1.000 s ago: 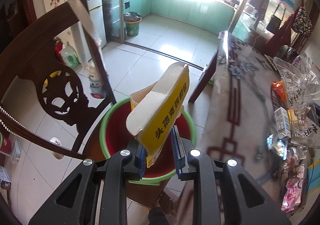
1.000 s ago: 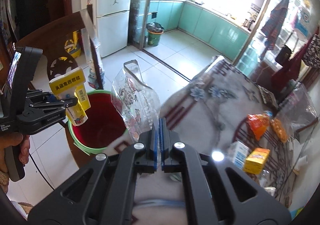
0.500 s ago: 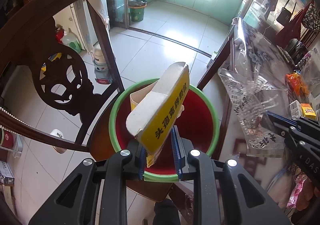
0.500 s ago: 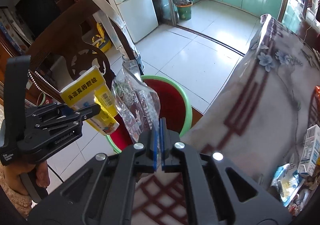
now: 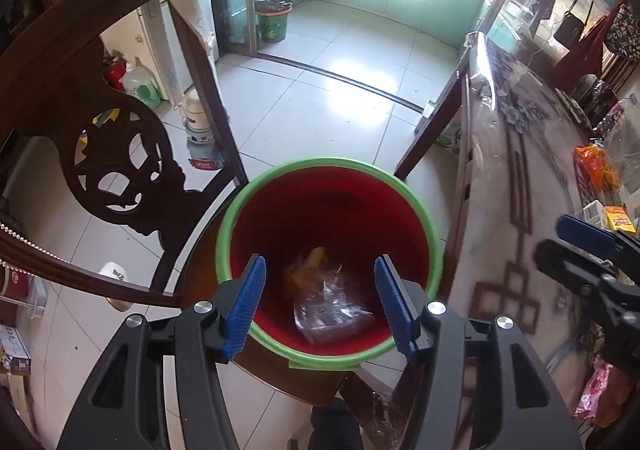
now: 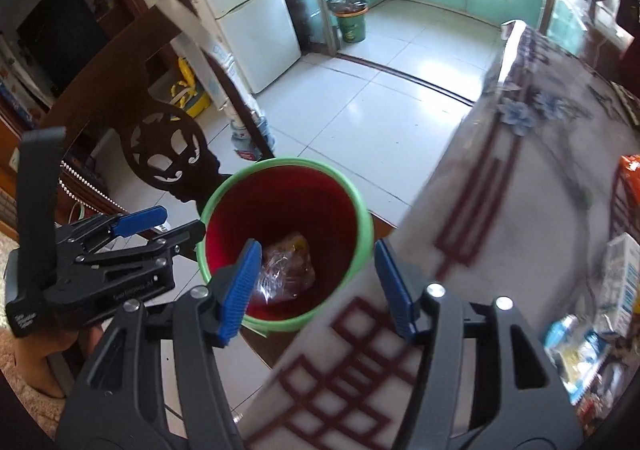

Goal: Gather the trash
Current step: 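Move both grippers back over the trash pile on the table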

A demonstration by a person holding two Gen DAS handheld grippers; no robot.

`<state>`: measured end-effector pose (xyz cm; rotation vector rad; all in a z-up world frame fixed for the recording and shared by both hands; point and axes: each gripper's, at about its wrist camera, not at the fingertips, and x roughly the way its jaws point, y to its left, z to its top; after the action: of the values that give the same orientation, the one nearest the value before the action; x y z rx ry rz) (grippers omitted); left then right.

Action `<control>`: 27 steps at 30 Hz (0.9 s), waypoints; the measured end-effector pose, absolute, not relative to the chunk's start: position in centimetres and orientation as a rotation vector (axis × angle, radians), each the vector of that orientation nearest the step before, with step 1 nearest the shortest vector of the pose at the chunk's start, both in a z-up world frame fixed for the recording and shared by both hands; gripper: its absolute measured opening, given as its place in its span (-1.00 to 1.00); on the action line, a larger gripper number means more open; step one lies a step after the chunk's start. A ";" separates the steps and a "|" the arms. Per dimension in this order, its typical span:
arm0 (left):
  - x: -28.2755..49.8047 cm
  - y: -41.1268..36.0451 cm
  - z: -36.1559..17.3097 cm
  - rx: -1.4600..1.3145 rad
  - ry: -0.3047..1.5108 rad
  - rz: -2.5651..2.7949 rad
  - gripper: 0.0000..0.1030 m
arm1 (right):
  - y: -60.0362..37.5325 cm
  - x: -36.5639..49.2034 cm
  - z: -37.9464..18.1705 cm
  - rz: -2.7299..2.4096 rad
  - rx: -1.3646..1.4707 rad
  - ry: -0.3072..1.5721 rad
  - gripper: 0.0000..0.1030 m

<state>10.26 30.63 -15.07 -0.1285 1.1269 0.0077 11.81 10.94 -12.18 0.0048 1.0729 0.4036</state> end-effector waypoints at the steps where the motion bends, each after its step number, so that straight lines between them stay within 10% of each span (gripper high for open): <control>1: 10.2 30.2 -14.8 -0.131 1.120 -0.004 0.06 | 10.4 11.5 -11.8 0.397 0.013 1.068 0.14; 27: 1.6 1.0 -8.7 0.091 1.020 -0.501 0.40 | -25.2 -5.7 -9.5 -0.165 0.314 1.030 0.42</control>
<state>1.59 1.03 -8.67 0.0905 1.0201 -0.5008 -5.75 -25.18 -9.47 0.3137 1.0297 -0.1653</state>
